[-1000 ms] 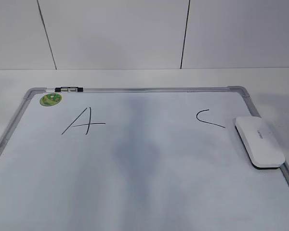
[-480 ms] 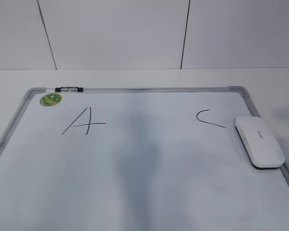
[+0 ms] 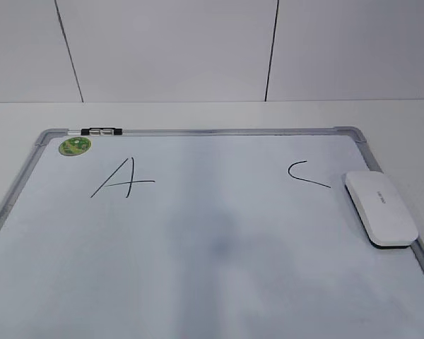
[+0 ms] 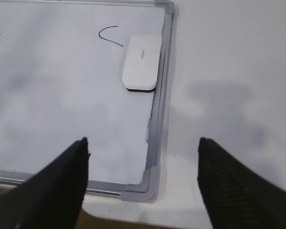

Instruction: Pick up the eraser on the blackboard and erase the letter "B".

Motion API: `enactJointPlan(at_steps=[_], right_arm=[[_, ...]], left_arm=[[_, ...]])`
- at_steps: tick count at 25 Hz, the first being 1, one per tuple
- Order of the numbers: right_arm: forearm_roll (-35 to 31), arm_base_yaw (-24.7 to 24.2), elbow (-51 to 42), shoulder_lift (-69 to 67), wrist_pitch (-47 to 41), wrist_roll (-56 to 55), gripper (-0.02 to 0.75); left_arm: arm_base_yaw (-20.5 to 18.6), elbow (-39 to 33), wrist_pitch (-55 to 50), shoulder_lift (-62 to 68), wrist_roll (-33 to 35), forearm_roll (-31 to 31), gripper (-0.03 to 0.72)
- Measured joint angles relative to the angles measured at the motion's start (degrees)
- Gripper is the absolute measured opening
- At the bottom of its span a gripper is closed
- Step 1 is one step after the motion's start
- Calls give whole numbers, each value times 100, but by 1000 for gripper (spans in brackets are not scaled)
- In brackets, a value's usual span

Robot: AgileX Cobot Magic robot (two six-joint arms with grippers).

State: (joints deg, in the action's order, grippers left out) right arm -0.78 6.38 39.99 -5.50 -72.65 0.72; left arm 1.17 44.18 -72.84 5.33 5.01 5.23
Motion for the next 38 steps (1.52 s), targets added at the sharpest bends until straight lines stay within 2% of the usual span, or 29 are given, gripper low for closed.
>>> enactJointPlan(at_steps=[7,9,10,15,38], right_arm=[[366,0,-790,646,291,22,568],[402,0,-996,646,356,22,568],[417,0,-1117,646,455,22,568],[421,0,-1191,646,607,25,568],[430,0,-1191,646,619,34,568]], left_arm=[[0,-865,81,-423,119,0,239],[0,-865,81,-423,119,0,239],[0,-1173,390,-433,119,0,239],[0,-1368,835,-433,130,0,239],[-55,-1389,896,-472,130,0,239]])
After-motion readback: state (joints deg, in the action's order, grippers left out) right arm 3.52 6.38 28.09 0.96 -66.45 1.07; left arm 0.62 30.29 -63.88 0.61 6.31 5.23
